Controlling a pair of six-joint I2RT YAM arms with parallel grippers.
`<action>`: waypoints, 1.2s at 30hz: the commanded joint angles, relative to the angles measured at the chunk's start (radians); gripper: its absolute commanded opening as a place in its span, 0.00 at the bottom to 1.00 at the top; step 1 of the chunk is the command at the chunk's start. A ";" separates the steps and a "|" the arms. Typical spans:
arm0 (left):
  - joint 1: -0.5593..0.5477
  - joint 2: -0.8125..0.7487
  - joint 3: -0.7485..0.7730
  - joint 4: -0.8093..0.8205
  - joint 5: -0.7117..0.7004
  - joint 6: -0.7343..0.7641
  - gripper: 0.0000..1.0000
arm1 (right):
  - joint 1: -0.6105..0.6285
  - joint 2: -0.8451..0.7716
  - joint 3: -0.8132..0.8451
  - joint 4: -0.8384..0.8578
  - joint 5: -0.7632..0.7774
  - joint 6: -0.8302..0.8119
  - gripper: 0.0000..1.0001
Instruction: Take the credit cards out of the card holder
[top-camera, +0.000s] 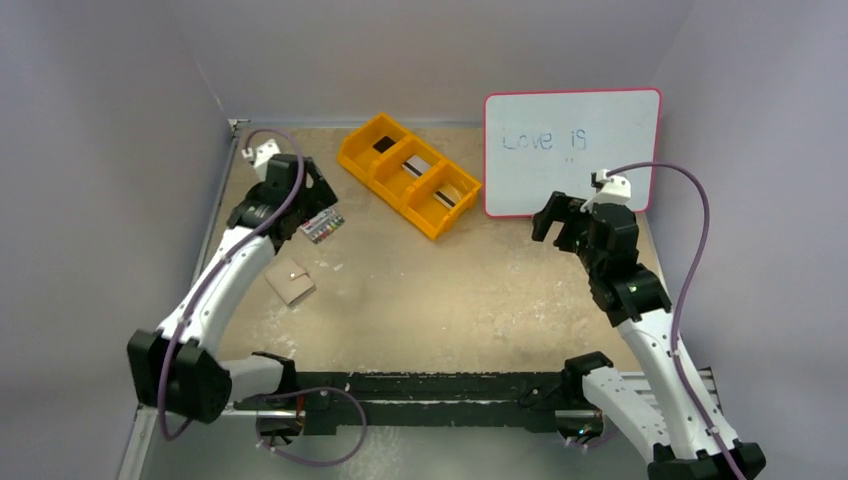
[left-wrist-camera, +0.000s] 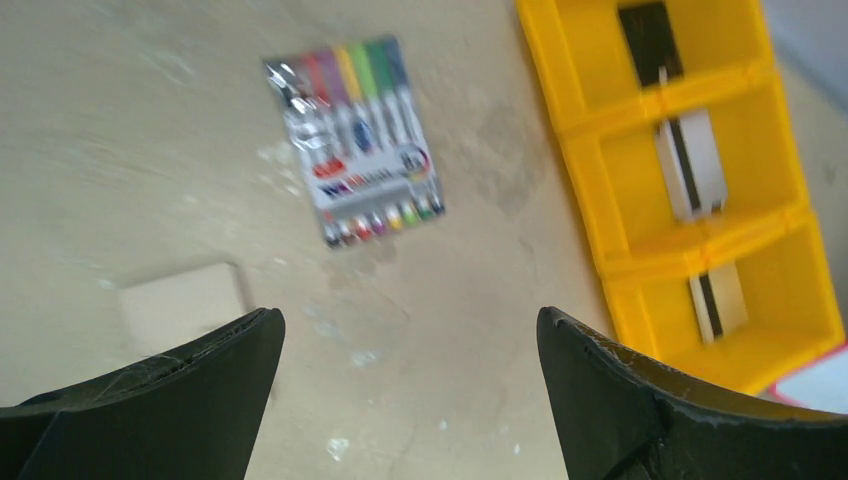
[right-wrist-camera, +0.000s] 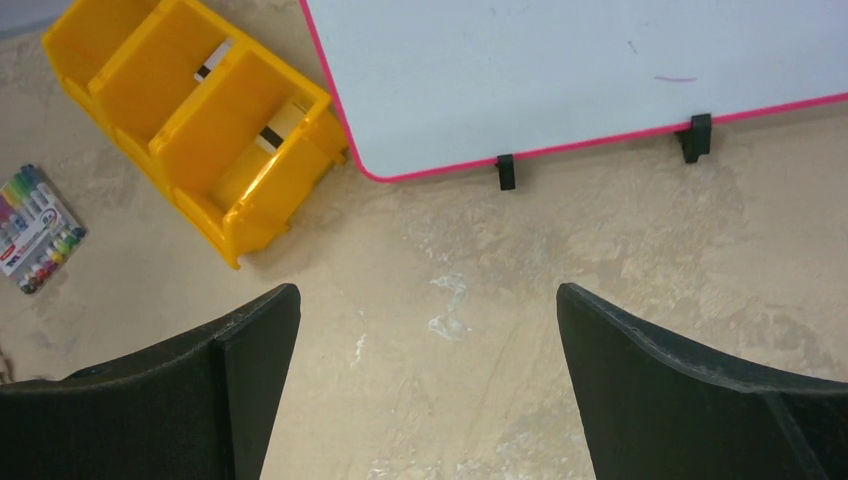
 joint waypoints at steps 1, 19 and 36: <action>-0.020 0.178 -0.012 0.133 0.380 0.028 0.97 | -0.014 0.010 -0.018 0.002 -0.069 0.055 1.00; 0.071 0.877 0.337 0.265 0.476 0.031 0.92 | -0.022 0.096 -0.081 0.043 -0.340 0.148 1.00; 0.236 0.742 0.219 0.192 0.389 0.130 0.92 | -0.023 0.288 -0.046 0.136 -0.403 0.170 0.99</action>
